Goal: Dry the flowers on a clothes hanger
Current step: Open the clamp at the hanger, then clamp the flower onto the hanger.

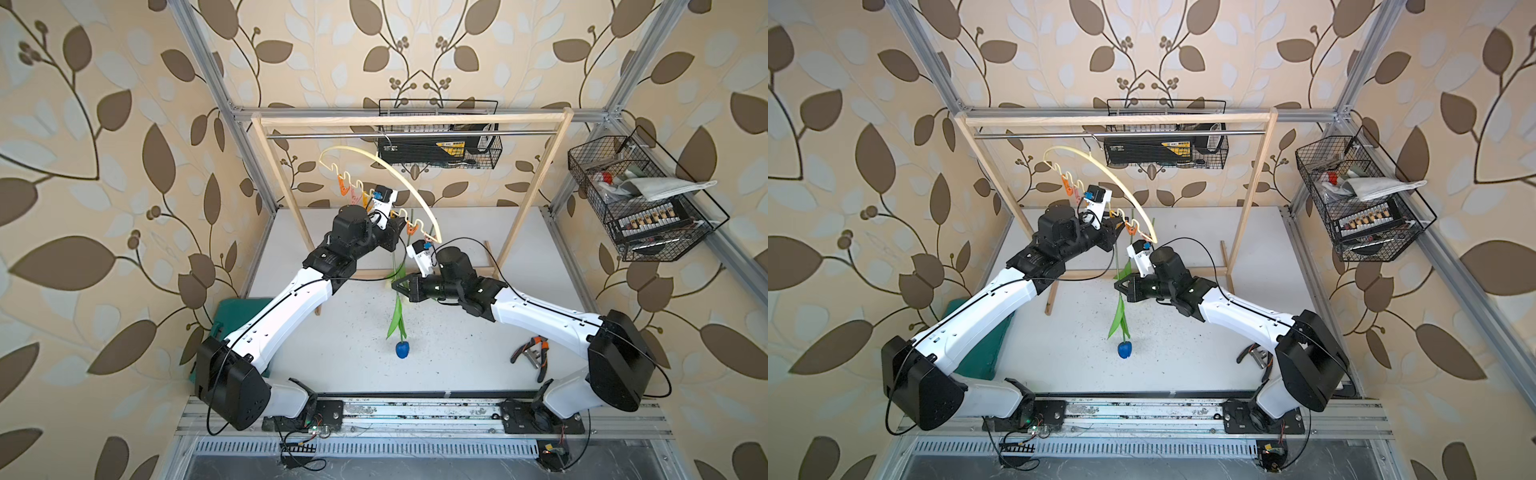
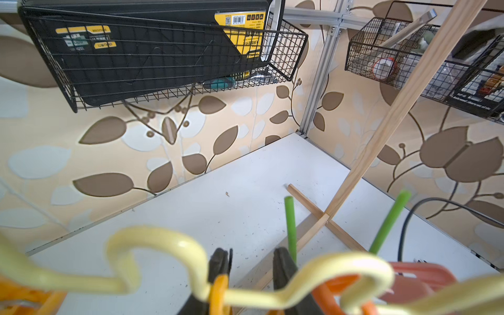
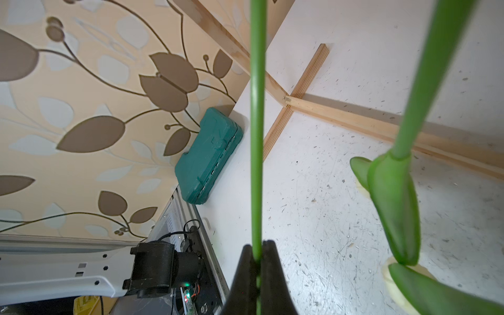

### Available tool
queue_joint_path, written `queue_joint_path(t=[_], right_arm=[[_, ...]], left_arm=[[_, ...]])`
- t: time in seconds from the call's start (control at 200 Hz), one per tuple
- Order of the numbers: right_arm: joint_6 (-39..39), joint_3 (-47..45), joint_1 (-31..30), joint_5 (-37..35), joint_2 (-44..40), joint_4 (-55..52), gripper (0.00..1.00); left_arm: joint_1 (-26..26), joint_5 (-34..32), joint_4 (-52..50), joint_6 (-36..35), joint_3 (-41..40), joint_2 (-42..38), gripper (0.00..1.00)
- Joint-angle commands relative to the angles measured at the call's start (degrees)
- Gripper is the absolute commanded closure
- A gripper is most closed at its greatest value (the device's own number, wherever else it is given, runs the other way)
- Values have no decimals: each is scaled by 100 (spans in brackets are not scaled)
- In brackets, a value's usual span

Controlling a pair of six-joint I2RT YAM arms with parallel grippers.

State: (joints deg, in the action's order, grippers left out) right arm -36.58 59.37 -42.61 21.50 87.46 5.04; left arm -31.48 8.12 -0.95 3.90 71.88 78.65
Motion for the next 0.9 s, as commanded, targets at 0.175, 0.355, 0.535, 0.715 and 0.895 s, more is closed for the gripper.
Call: queue_joint_path(t=[0.175,0.355,0.535,0.715,0.895], right_arm=[[-501,168,121,209,119,543,100],[-950,59,174,484,118,1281,100],[-1299,12,199,743,249,1835,100],[-1679,-138,259,716,262,2218,100],[-1846,-16,389,765,381,2437,100]], left_arm=[[-1,50,-134,304,260,12,71],[2,-11,-142,446,236,12,74],[0,-43,-109,542,180,-32,77],[-6,-50,-107,543,170,-60,78],[-6,-48,-85,563,159,-46,80]])
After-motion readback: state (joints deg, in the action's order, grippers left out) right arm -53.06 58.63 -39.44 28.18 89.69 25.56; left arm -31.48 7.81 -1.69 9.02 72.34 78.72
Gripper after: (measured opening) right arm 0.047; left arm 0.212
